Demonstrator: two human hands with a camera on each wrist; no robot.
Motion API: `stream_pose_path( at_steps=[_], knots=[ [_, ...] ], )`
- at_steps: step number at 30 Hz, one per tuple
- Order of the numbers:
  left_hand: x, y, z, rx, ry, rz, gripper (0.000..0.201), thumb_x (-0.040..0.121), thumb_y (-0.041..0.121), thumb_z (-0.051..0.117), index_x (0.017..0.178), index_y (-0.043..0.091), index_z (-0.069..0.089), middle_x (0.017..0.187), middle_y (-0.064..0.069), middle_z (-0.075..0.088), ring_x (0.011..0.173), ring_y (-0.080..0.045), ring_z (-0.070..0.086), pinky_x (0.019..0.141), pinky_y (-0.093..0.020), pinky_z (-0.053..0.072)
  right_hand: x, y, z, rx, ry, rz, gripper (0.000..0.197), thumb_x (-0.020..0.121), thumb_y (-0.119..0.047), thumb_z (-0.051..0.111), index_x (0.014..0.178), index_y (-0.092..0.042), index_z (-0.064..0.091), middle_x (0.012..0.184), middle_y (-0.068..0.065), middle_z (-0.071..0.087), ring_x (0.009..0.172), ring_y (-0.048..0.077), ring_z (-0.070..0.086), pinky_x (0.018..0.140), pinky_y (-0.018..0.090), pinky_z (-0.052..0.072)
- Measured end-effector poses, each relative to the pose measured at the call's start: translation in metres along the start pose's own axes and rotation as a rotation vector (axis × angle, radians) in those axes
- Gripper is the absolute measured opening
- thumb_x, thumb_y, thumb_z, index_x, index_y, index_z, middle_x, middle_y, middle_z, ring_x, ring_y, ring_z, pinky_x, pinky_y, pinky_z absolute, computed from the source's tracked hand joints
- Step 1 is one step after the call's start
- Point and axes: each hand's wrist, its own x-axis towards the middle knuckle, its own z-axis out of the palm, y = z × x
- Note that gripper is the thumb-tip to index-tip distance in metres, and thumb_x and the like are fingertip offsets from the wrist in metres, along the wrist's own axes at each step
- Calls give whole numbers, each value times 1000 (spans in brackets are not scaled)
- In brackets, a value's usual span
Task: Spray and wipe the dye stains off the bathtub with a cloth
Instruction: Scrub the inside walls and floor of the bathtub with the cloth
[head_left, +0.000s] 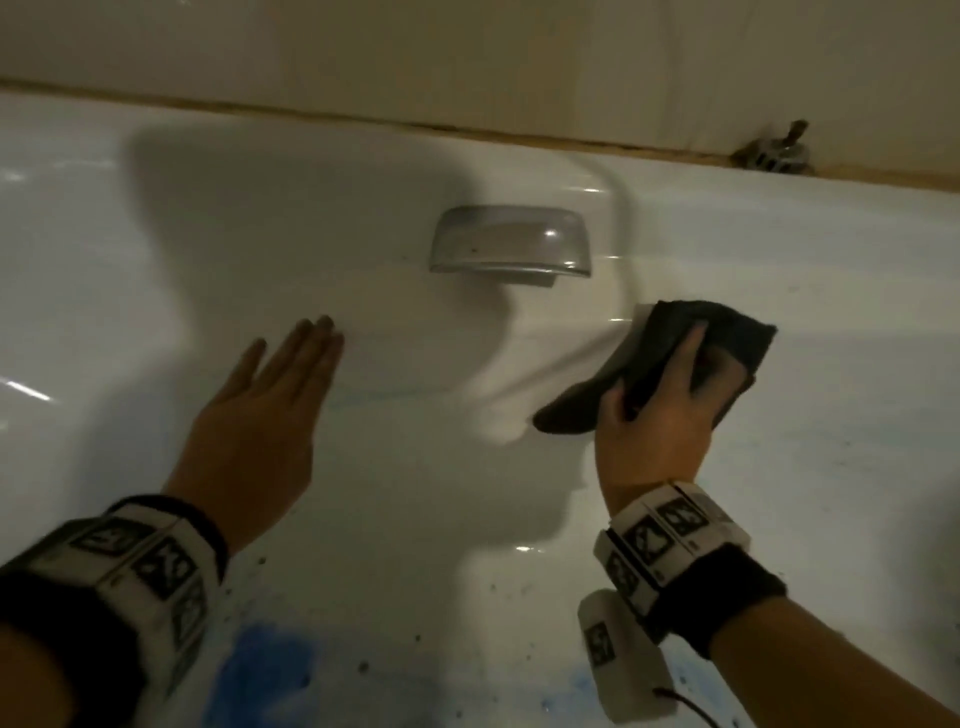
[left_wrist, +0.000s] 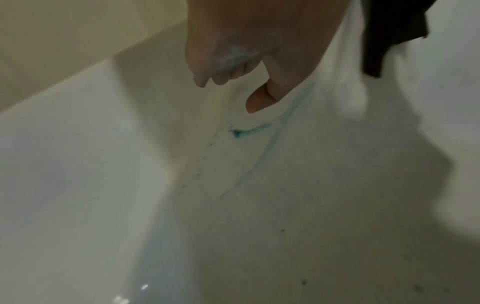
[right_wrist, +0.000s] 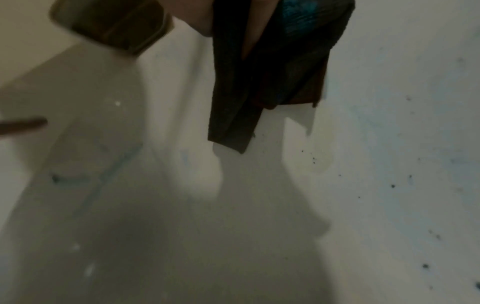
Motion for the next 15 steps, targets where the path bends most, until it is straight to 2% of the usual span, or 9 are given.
stream_pose_path(
  at_steps=[3,5,6,8,9,10,11,13,15],
  knots=[
    [-7,-49,1,104,-64,-156,77,68,-8,56,141,-8,30,146,-23,32,133,-35,37,110,-47,16,-18,-8,14,-38,-24,-112,75,91,-15,55,149,-14,7,148,16,13,129,27,30,95,12,15],
    [-11,-71,1,101,-223,-244,87,72,-2,62,146,-2,17,153,-18,17,140,-28,24,112,-50,10,-31,-21,26,-47,-48,-188,74,90,-11,57,148,-8,12,146,22,19,124,34,39,94,20,24],
    [-12,-78,0,106,-341,-280,88,79,2,57,148,4,3,156,-12,4,144,-22,12,114,-48,3,-38,-25,36,-56,-53,-246,74,87,-8,60,146,-5,16,143,26,23,118,39,46,92,25,31],
    [-11,-91,4,146,-561,-250,85,88,8,42,145,15,-22,155,-1,-18,144,-10,-6,115,-44,-9,-48,-31,55,-85,-61,-355,76,81,-3,66,143,2,24,135,30,32,100,45,57,85,35,44],
    [-11,-95,5,118,-647,-238,85,89,8,38,142,18,-29,154,2,-23,144,-7,-9,115,-43,-11,-52,-34,65,-106,-71,-420,78,77,-1,70,141,3,25,132,28,31,93,45,60,80,40,49],
    [-11,-99,7,62,-674,-230,87,89,6,37,138,21,-33,152,4,-26,143,-6,-10,115,-42,-11,-56,-37,73,-122,-97,-480,80,74,0,73,138,2,25,130,23,28,88,45,62,76,44,53],
    [-11,-105,9,-8,-659,-228,89,88,3,37,134,25,-37,151,5,-28,143,-5,-9,116,-40,-10,-60,-41,81,-137,-138,-533,83,69,1,76,136,1,26,127,18,27,83,43,63,71,44,55],
    [-13,-115,10,-166,-626,-230,92,86,-5,37,125,33,-36,151,8,-28,143,-5,-7,116,-37,-8,-68,-52,100,-195,-235,-645,83,61,2,78,130,1,33,121,18,34,74,36,66,60,34,57],
    [-16,-121,14,-321,-610,-243,95,83,-12,37,126,37,-30,152,9,-25,143,-5,-6,117,-35,-6,-77,-66,120,-348,-337,-795,69,65,-14,73,127,-5,45,115,13,55,75,22,69,58,22,55]
  ],
)
